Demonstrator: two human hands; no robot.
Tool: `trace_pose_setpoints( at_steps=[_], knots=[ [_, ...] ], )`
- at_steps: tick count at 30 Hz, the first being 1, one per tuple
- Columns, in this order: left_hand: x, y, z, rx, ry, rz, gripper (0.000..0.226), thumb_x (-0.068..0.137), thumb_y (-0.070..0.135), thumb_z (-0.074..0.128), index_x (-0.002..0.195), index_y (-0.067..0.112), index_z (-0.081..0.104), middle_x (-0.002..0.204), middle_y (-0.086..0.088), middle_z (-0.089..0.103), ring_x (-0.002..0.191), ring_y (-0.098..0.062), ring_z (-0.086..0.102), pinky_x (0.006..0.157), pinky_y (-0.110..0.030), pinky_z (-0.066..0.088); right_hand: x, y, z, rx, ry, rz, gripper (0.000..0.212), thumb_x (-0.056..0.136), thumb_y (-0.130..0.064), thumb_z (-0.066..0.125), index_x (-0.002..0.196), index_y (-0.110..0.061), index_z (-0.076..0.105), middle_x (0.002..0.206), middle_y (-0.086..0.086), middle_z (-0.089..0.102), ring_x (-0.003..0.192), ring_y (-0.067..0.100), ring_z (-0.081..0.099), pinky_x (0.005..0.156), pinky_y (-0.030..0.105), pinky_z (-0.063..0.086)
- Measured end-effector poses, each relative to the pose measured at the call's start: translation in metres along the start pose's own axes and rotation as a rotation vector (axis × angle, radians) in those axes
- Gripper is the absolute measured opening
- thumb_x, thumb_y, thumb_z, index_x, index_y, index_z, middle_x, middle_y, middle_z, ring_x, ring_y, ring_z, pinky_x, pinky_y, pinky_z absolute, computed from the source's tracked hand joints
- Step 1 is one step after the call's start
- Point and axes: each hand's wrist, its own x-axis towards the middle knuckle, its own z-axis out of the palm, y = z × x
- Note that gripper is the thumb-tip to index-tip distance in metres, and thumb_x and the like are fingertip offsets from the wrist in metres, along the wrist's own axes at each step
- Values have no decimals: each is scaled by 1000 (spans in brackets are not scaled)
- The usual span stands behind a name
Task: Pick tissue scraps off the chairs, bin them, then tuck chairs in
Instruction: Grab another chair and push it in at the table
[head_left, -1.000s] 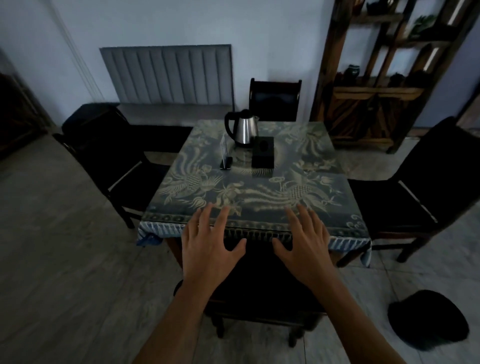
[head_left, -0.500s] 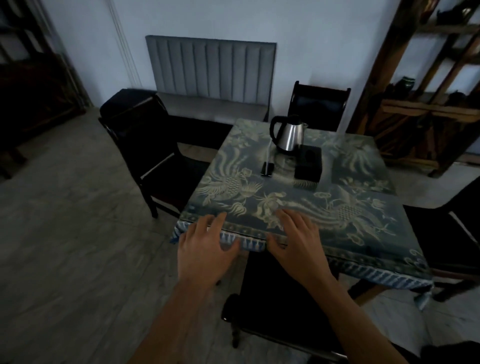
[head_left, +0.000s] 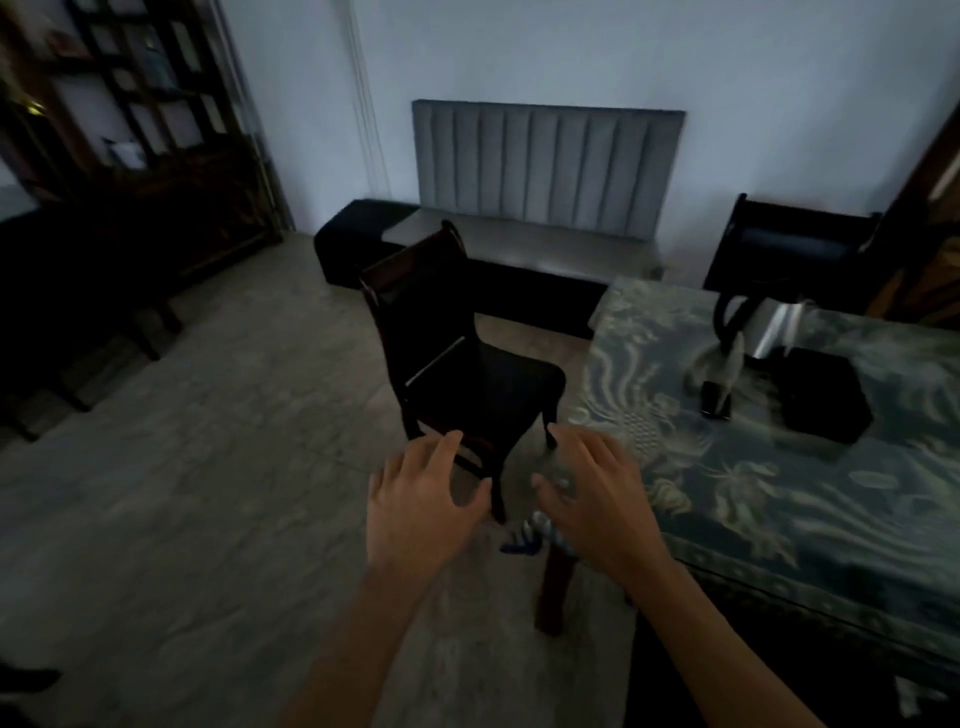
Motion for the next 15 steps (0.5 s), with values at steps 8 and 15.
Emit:
trace_pose_setpoints(
  at_steps=[8, 15],
  knots=[
    [57, -106, -9, 39, 55, -123, 55, 73, 62, 52, 116, 27, 57, 110, -1, 65, 94, -32, 64, 78, -44, 51, 89, -60, 77, 34, -89, -73, 61, 90, -47, 54, 143, -19, 45, 141, 2, 51, 133, 24, 43, 108, 47, 37],
    [146, -189, 14, 72, 34, -196, 55, 71, 57, 61, 116, 25, 58, 111, -3, 65, 95, -35, 62, 78, -46, 52, 201, -91, 158, 57, -136, -98, 66, 88, -56, 45, 145, -23, 42, 150, 1, 43, 139, 25, 36, 111, 49, 33]
  ],
)
